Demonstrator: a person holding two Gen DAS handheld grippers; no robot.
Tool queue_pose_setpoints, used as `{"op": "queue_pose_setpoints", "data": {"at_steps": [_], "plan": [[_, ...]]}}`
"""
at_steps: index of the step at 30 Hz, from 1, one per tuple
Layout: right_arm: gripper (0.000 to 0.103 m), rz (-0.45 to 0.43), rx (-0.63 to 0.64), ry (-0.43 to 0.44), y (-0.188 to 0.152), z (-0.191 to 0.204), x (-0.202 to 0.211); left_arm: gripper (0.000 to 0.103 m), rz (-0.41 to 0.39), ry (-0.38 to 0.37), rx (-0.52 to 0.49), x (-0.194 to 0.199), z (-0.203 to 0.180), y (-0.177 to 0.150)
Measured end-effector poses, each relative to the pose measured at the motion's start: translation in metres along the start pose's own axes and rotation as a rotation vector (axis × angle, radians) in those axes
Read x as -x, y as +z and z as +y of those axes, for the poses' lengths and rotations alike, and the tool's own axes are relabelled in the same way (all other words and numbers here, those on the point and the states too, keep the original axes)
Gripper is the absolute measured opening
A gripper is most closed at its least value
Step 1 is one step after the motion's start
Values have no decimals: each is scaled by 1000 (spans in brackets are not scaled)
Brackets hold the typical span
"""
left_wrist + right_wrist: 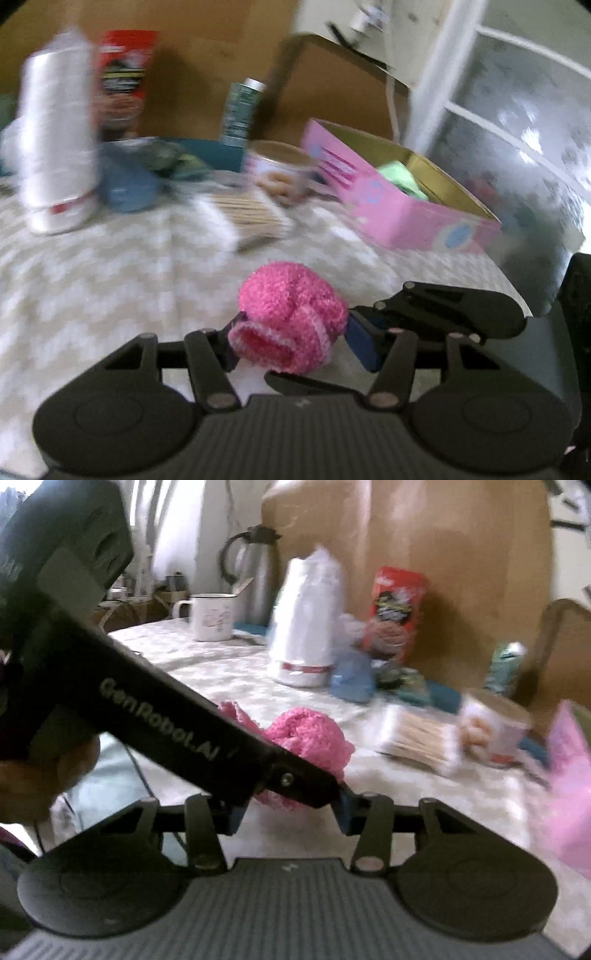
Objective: Organize soft objects
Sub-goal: 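Carry the pink ball into the pink tin and open the left gripper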
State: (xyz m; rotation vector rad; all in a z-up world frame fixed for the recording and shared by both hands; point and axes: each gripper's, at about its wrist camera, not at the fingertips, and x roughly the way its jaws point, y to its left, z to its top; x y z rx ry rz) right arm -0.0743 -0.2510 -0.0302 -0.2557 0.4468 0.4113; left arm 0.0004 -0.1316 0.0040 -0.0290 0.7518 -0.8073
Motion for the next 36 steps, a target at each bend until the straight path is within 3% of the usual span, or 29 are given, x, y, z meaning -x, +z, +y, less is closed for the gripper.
{"op": "queue_pose_setpoints", "data": {"at_steps": [9,12,17,24,26,28,30,33,36], "plan": [[51,4,-229,-191,-47,-52,47,56,89,-124,-239,-65,-89,9],[51,-41,-244,-288,-52,-66,66,56,72,-164,-314,-77,-118,24],[50,-171,-248,-444,-46,-98,102,56,25,-226,-342,-95,-156,59],[50,-274,-245,-599,-33,-156,112,55,-49,-180,-386,-127,-193,106],[50,-279,-263,-610,-32,-175,108,64,-55,-124,-378,-142,-193,117],[51,-260,-288,-607,-30,-192,98,89,-53,-29,-340,-157,-187,128],[53,-212,-312,-611,-29,-212,85,92,-40,4,-288,-165,-179,137],[67,-154,-311,-687,-28,-228,70,95,-40,12,-227,-164,-163,144],[80,-176,-326,-694,-29,-231,72,99,-75,11,-237,-155,-158,142]]}}
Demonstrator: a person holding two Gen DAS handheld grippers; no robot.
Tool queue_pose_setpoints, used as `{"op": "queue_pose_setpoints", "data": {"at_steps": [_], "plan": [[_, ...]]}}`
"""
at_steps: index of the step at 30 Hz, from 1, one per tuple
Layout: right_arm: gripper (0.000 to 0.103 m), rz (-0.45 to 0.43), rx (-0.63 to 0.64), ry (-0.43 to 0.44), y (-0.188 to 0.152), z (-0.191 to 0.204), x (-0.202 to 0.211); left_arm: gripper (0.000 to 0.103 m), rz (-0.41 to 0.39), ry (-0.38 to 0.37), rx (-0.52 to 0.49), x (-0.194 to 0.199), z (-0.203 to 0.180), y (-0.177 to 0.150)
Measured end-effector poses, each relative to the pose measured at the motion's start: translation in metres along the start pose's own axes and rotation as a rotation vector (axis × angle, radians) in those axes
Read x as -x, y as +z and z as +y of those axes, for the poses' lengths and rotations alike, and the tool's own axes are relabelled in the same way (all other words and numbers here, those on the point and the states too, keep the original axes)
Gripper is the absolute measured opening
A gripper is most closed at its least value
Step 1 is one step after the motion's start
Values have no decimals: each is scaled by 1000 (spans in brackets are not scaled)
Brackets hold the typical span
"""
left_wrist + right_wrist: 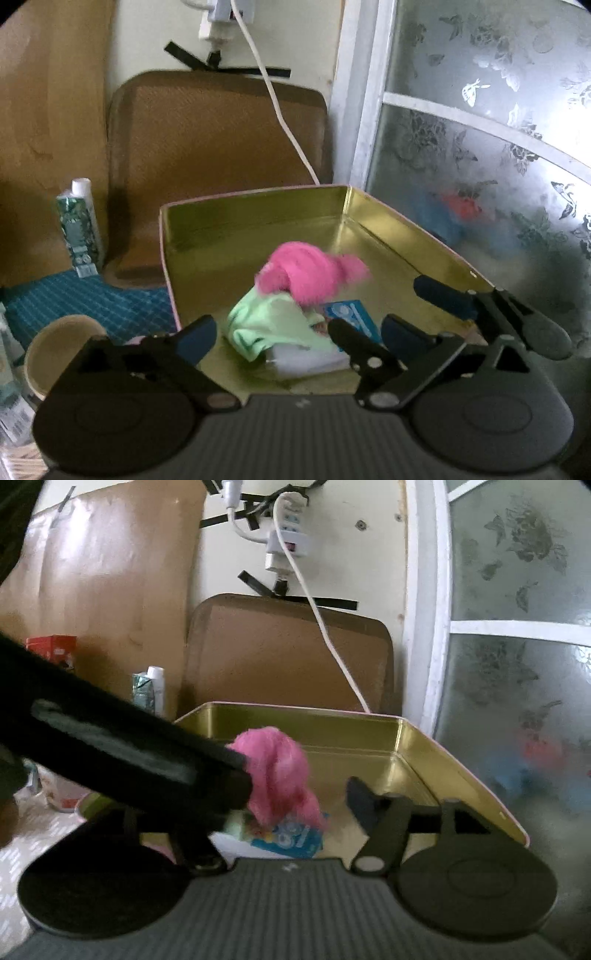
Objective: Organize soft objects
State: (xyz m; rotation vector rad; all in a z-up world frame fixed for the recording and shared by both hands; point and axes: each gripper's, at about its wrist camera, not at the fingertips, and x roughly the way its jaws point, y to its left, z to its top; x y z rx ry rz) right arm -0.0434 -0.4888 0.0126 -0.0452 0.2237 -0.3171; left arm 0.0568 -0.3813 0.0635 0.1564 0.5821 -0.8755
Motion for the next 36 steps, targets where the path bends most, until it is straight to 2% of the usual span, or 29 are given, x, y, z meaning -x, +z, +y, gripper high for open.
{"op": "queue_pose_setpoints", "data": {"at_steps": [9,14,18,20,29,36], "plan": [[79,-68,17,-34,-9,29,19,99,-74,29,-74,36,-2,-18],[78,-78,-1,-19,-12,47,39,99,-105,97,-50,68,14,-28],[78,-81,-6,-24,-15,60,52,97,-90,199,-3,86,34,-40],[77,-88,-30,-24,-16,62,62,96,-78,227,16,92,42,-48],[75,-41,-191,18,-15,73,82,96,-37,285,68,116,67,-86],[75,-18,-192,68,-11,101,88,96,-30,324,111,135,89,-111]]}}
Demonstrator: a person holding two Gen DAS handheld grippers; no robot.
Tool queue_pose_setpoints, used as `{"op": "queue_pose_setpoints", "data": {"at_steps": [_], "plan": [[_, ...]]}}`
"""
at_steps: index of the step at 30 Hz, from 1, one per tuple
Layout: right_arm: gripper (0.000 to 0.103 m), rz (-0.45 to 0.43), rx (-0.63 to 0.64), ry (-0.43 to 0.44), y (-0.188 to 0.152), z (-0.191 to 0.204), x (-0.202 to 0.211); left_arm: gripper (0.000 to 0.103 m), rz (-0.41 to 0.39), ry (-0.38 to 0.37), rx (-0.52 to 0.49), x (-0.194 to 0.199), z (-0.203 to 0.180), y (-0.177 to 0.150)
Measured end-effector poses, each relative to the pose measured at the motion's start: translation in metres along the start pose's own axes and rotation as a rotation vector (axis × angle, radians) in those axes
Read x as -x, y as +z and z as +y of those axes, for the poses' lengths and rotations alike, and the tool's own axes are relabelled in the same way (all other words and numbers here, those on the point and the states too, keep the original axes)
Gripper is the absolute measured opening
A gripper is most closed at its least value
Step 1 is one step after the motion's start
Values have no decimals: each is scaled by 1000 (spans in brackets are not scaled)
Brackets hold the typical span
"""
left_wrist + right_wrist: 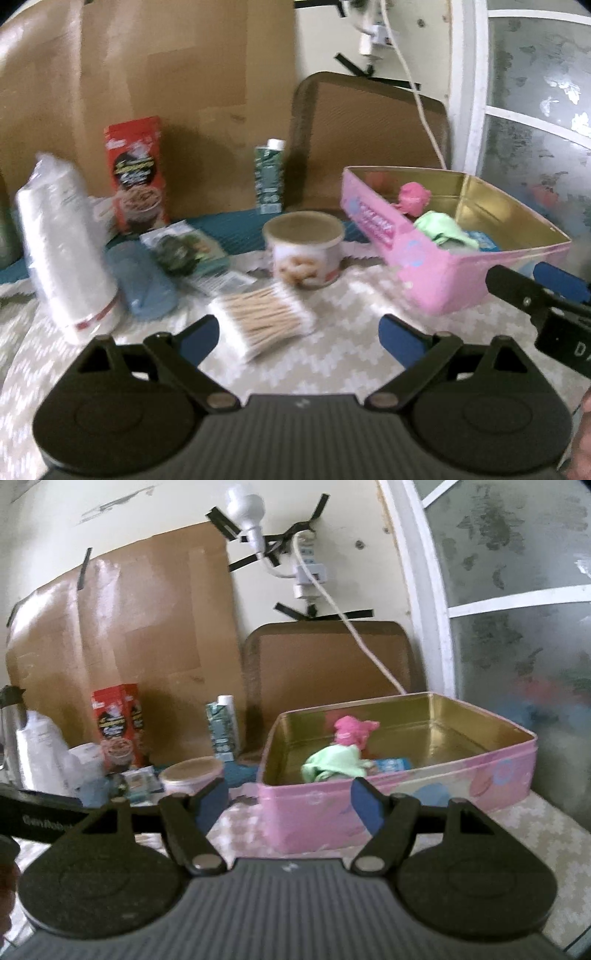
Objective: Organize soft objects
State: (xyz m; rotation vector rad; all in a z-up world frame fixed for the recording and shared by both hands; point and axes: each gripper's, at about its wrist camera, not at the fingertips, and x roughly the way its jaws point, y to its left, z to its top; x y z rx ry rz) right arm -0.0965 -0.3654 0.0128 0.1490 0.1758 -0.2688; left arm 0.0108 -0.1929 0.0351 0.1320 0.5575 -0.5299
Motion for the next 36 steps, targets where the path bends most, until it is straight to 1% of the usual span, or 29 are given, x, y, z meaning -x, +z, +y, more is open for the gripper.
{"op": "queue_pose_setpoints", "data": {"at_steps": [6,13,22,29,30,32,33,34,36], "plan": [[75,24,60,40,-11,33,2,96,15,42,31,5,27,-14],[75,66,105,98,-21,64,-2,96,19,118,46,12,55,-31],[75,108,160,202,-32,105,-16,96,26,204,97,16,101,-46],[73,145,218,255,-34,133,-31,96,27,291,154,13,138,-50],[73,151,229,260,-34,137,-34,95,34,293,169,12,142,-51],[74,174,249,273,-34,144,-44,93,54,251,209,10,151,-52],[74,195,260,279,-34,146,-51,93,60,244,216,9,152,-52],[76,215,273,269,-34,148,-59,93,61,239,218,9,153,-52],[84,232,296,233,-34,151,-74,93,59,236,214,11,151,-53]]}}
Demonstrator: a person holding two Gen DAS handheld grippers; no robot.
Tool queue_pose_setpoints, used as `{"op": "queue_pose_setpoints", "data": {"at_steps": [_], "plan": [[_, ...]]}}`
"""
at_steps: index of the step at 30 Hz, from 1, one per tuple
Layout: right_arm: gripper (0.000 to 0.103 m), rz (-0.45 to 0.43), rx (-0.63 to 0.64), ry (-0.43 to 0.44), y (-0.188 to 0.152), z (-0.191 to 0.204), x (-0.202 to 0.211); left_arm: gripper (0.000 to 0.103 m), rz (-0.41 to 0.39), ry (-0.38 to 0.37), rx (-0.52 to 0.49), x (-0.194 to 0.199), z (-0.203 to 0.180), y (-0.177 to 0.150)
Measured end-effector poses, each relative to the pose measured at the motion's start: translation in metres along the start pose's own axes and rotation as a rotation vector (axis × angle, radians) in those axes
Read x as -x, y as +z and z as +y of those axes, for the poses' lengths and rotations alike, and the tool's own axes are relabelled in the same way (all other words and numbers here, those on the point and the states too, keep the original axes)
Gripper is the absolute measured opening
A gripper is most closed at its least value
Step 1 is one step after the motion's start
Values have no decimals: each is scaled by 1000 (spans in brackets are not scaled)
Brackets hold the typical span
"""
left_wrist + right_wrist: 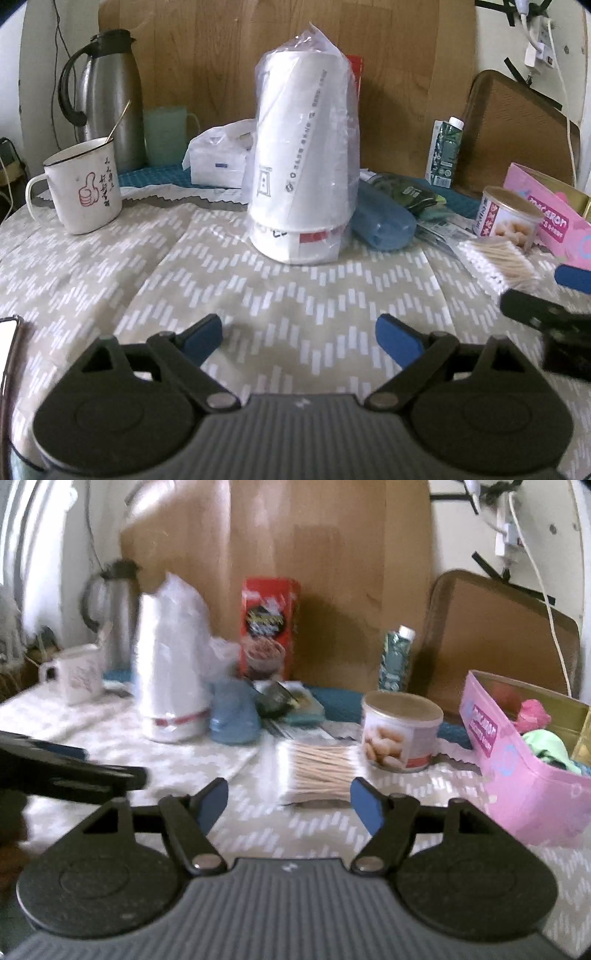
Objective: Organize soft objects
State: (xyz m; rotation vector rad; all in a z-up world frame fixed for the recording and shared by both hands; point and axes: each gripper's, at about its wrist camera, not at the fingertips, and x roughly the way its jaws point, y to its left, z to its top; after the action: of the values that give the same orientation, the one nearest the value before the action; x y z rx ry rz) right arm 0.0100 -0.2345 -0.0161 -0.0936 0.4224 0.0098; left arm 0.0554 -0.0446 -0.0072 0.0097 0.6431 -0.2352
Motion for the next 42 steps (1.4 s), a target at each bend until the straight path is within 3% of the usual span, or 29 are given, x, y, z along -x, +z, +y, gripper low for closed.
{"op": "queue_pose_setpoints", "data": {"at_steps": [6,9,13,16,22,24,29,33,42], "plan": [[95,97,25,-42,7,-12,-40,93,4,11,-26,-1,-5,0],[77,134,-50,19,7,-22,-45,93,6,13,-29,-2,-5,0],[73,117,-39,63,-2,-17,-25,93,12,21,-43,-4,-7,1],[73,112,17,139,-12,-6,-2,94,15,25,-51,-4,-8,1],[73,103,213,389,-39,10,57,95,22,30,-68,-7,-9,2],[74,93,262,418,-45,12,69,95,23,32,-73,-7,-9,2],[95,57,266,317,-52,10,77,96,23,38,-77,-6,-10,2],[97,56,218,240,-55,-1,76,97,22,42,-81,-6,-10,1],[101,66,112,217,-62,-20,77,99,28,43,-76,-7,-8,3]]}}
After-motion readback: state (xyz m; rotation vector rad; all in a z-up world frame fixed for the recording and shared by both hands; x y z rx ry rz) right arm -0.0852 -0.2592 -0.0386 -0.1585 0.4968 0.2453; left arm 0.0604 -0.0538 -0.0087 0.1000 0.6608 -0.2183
